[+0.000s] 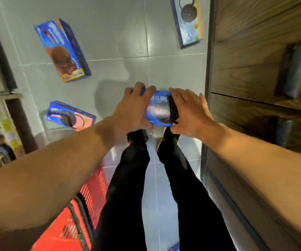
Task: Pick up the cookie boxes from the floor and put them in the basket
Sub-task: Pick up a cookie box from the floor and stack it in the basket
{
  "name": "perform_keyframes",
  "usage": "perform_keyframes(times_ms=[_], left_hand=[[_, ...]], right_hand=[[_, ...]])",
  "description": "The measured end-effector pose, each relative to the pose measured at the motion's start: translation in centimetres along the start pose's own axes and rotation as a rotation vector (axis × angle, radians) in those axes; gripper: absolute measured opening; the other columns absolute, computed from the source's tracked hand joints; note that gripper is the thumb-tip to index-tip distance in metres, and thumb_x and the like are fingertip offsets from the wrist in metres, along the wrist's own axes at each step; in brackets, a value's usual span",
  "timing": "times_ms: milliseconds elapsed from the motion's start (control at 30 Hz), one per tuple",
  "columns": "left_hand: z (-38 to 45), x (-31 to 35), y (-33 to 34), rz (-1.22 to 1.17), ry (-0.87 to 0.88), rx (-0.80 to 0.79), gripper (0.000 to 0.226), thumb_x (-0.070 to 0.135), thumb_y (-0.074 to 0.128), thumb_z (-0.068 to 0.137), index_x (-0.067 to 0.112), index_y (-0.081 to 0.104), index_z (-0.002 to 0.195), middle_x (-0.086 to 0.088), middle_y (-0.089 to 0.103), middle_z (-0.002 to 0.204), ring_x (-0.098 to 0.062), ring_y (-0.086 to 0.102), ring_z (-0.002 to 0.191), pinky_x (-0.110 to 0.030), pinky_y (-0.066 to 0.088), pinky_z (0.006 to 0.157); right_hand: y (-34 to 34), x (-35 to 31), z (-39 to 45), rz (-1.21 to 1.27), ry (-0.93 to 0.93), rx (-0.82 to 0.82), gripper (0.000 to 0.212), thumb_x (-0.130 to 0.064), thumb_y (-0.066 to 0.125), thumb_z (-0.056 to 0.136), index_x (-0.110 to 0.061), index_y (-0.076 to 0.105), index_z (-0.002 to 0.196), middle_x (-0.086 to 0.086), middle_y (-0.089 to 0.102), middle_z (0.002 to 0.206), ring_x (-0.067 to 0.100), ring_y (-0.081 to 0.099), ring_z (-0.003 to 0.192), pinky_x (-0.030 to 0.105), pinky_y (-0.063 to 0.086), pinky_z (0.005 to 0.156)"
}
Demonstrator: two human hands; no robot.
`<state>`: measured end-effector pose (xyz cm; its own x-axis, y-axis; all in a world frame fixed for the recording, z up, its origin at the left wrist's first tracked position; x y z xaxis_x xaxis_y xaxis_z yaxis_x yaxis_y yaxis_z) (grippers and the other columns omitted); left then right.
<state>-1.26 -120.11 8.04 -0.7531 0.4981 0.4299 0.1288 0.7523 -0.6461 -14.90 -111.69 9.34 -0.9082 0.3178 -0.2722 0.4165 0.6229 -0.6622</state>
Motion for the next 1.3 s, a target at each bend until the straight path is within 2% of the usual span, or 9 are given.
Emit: perform_keyframes(times_ms=[67, 200, 300, 500, 600, 767, 933, 1133, 1300], left_hand=[[-5.8, 0.2, -4.7, -0.090, -0.101, 0.036, 0.113, 0.052, 0.079, 0.039, 0.017, 0.037, 0.138, -0.013, 0.041, 0.122, -0.037, 0.048, 0.106, -0.042, 0.042, 0.096], [-17.2, 0.1, -12.0, -0.259, -0.316, 0.023, 0.120, 0.069, 0.066, 0.027, 0.019, 0.043, 0.133, -0.014, 0.048, 0.116, -0.034, 0.053, 0.104, -0.038, 0.046, 0.090], [-23.5, 0.3, -17.4, -0.435, -0.364, -0.008, 0.105, 0.069, 0.067, 0.023, 0.027, 0.053, 0.119, -0.008, 0.051, 0.106, -0.024, 0.054, 0.095, -0.027, 0.041, 0.075], [-32.5, 3.4, -25.8, -0.742, -0.207, -0.060, 0.069, 0.037, 0.089, 0.050, 0.025, 0.062, 0.112, 0.006, 0.071, 0.104, -0.011, 0.067, 0.092, -0.030, 0.051, 0.087], [-37.0, 4.2, -27.8, -0.873, -0.200, -0.015, 0.074, 0.042, 0.088, 0.049, 0.024, 0.063, 0.116, 0.004, 0.071, 0.111, -0.015, 0.067, 0.101, -0.040, 0.049, 0.099], [-43.5, 4.8, -27.6, -1.389, -0.260, 0.228, 0.071, 0.050, 0.079, 0.059, 0.020, 0.064, 0.121, -0.002, 0.061, 0.130, -0.024, 0.055, 0.121, -0.045, 0.034, 0.108], [-48.8, 10.7, -25.7, -1.594, -0.180, 0.611, 0.021, 0.029, 0.060, 0.089, 0.016, 0.064, 0.105, -0.001, 0.070, 0.090, -0.017, 0.061, 0.081, -0.034, 0.049, 0.075], [-54.3, 16.1, -21.0, -1.546, -0.252, 1.031, 0.038, 0.033, 0.065, 0.087, 0.020, 0.057, 0.122, -0.008, 0.070, 0.105, -0.017, 0.067, 0.085, -0.034, 0.055, 0.078], [-61.5, 17.3, -16.0, -1.465, -0.387, 1.186, 0.055, 0.067, 0.068, 0.063, 0.054, 0.055, 0.114, -0.001, 0.065, 0.123, -0.023, 0.063, 0.110, -0.050, 0.049, 0.096]], right_hand=[[-4.7, -3.6, -4.3, -0.028, -0.012, 0.005, 0.107, -0.049, 0.071, 0.062, -0.026, 0.019, 0.152, 0.000, 0.026, 0.156, 0.030, 0.023, 0.144, 0.054, 0.016, 0.115], [-13.1, -9.5, -12.9, -0.135, -0.085, 0.221, 0.092, -0.050, 0.063, 0.057, -0.026, 0.039, 0.143, 0.002, 0.043, 0.145, 0.034, 0.039, 0.135, 0.057, 0.030, 0.109], [-17.7, -12.6, -17.3, -0.119, -0.125, 0.137, 0.102, -0.042, 0.074, 0.064, -0.026, 0.025, 0.151, 0.003, 0.030, 0.154, 0.037, 0.025, 0.142, 0.054, 0.020, 0.116], [-26.7, -20.2, -24.9, -0.165, -0.370, 0.318, 0.086, -0.025, 0.083, 0.062, -0.012, 0.046, 0.138, 0.012, 0.046, 0.142, 0.034, 0.045, 0.128, 0.039, 0.034, 0.109], [-30.4, -22.7, -29.1, -0.076, -0.466, 0.426, 0.070, -0.026, 0.082, 0.067, -0.012, 0.053, 0.129, 0.010, 0.055, 0.128, 0.032, 0.053, 0.116, 0.041, 0.043, 0.099], [-32.9, -22.7, -34.2, 0.242, -0.431, 0.415, 0.065, -0.034, 0.087, 0.064, -0.023, 0.053, 0.118, -0.008, 0.053, 0.110, 0.011, 0.052, 0.095, 0.028, 0.045, 0.080], [-32.2, -20.9, -39.0, 0.755, -0.370, 0.487, 0.061, -0.030, 0.084, 0.062, -0.024, 0.054, 0.114, -0.005, 0.059, 0.111, -0.001, 0.057, 0.093, 0.008, 0.043, 0.078], [-28.0, -20.9, -43.9, 1.048, -0.364, 0.442, 0.063, -0.036, 0.074, 0.066, -0.028, 0.052, 0.124, -0.001, 0.058, 0.121, 0.014, 0.065, 0.097, 0.027, 0.053, 0.083], [-23.4, -23.6, -47.3, 1.096, -0.391, 0.230, 0.050, -0.024, 0.074, 0.083, -0.033, 0.049, 0.126, -0.003, 0.069, 0.105, 0.012, 0.072, 0.077, 0.029, 0.057, 0.061]])
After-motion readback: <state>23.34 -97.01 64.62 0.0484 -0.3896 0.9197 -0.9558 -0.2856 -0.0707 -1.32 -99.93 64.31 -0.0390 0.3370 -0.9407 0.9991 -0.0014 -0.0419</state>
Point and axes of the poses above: each hand's wrist, its own z-axis towards the middle knuckle, its own y-axis out of the palm, x = y × z, the point moved 6 cm from there along z, towards the middle knuckle
